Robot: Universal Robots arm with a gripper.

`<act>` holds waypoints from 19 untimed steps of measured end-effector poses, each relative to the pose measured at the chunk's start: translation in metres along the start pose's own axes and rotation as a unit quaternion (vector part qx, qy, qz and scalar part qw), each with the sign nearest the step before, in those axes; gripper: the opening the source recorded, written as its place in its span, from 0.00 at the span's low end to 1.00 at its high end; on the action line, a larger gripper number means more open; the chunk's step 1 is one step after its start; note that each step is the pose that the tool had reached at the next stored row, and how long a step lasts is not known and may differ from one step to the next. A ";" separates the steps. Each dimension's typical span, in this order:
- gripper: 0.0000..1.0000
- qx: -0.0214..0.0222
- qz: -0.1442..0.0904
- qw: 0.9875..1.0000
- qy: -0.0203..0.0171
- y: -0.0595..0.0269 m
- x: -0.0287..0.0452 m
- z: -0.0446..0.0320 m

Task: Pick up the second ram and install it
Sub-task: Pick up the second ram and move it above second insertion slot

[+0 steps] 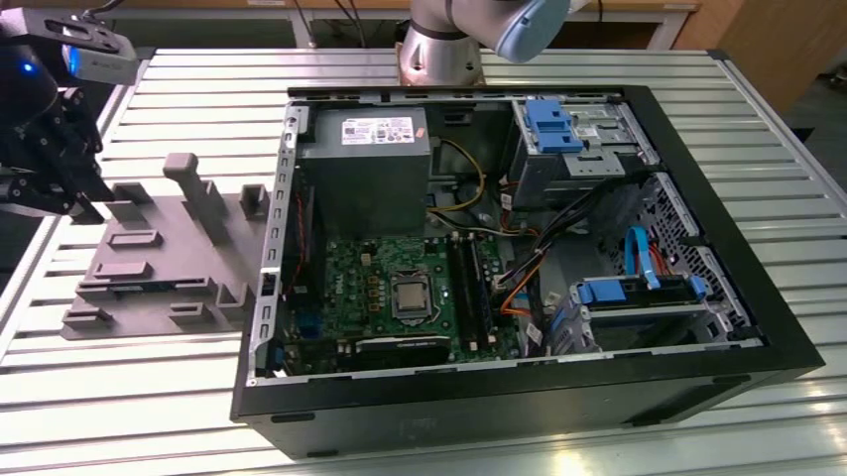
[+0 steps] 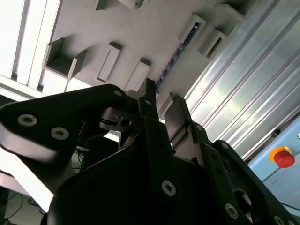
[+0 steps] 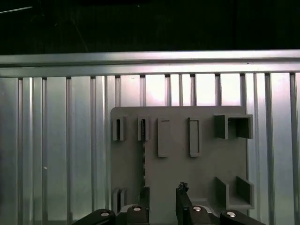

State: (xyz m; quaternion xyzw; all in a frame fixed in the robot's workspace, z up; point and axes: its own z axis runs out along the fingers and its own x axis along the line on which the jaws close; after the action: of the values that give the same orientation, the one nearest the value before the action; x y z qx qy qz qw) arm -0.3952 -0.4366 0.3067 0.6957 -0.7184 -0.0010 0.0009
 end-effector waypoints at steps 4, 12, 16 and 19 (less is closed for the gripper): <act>0.36 0.000 -0.014 1.000 0.000 0.0000 0.0000 0.0009; 0.36 0.000 -0.030 1.000 0.000 0.0086 0.0011 0.0131; 0.36 0.002 -0.026 1.000 0.001 0.0118 0.0015 0.0204; 0.37 0.003 -0.023 1.000 0.001 0.0122 0.0015 0.0257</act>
State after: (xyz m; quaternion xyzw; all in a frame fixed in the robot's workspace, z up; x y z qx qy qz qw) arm -0.4075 -0.4377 0.2810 0.7120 -0.7022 0.0017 -0.0005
